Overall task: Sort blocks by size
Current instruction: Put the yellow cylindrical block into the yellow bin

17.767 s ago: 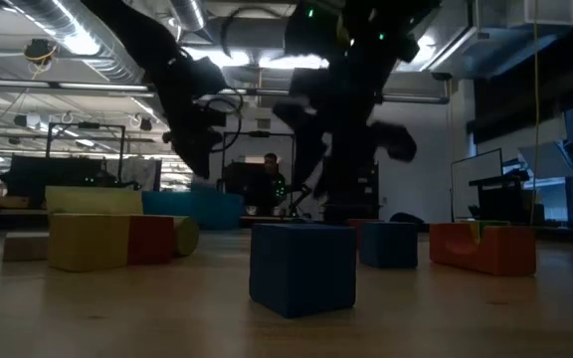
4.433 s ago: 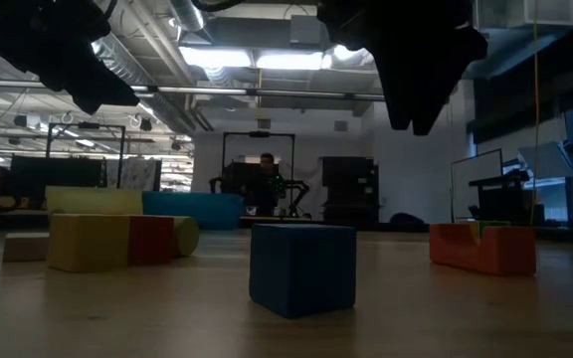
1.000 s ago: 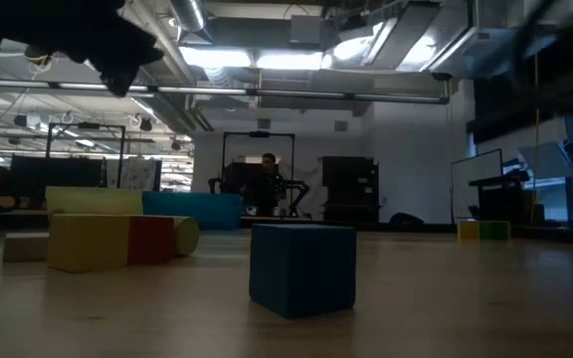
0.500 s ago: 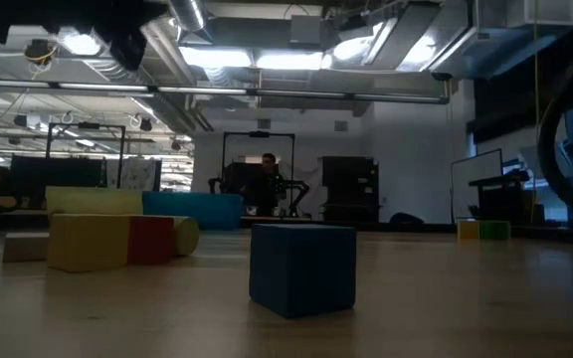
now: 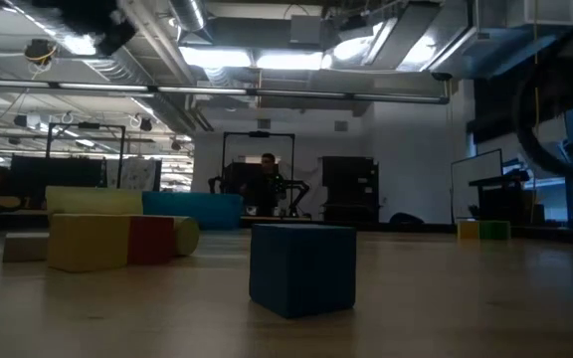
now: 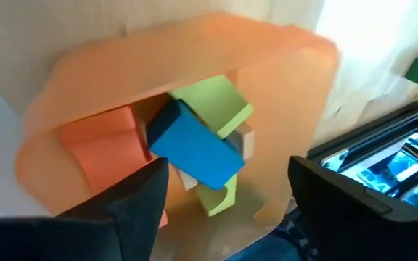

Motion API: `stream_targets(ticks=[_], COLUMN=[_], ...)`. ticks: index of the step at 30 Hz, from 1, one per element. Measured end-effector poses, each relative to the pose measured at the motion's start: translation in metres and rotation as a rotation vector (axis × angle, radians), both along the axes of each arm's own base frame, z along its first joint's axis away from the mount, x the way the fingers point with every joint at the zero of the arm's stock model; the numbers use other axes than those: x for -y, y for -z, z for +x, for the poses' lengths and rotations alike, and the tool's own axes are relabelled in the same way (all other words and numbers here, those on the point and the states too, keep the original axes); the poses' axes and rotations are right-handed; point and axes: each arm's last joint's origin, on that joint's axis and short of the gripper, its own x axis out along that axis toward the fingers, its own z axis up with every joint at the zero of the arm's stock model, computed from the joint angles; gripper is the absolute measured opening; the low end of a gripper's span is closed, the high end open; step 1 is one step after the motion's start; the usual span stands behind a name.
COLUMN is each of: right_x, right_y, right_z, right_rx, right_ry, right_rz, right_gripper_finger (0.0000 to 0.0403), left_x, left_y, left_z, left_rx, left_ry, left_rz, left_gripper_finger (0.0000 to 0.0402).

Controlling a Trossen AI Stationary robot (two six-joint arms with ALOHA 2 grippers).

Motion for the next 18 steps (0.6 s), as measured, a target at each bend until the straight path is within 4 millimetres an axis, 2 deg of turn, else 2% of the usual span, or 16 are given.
stream_targets(ticks=[5, 9, 14, 18], right_x=[0.013, 0.025, 0.04, 0.048], right_y=[-0.014, -0.023, -0.03, -0.03], right_z=[0.005, 0.011, 0.018, 0.023], right_rx=[0.064, 0.116, 0.136, 0.128], right_ry=[0.046, 0.062, 0.048, 0.016], right_rz=[-0.003, -0.017, -0.018, -0.018], right_gripper_finger=[0.0284, 0.0284, 0.0285, 0.0285], left_x=[0.009, 0.015, 0.021, 0.023], left_y=[0.006, 0.017, 0.022, 0.026], left_z=[-0.014, -0.024, -0.026, -0.024], left_rx=[-0.407, -0.65, -0.768, -0.831], left_ry=[-0.112, -0.33, -0.518, -0.604], left_rz=[-0.183, -0.352, -0.474, -0.522], left_gripper_finger=[0.0082, 0.0082, 0.0088, 0.0121])
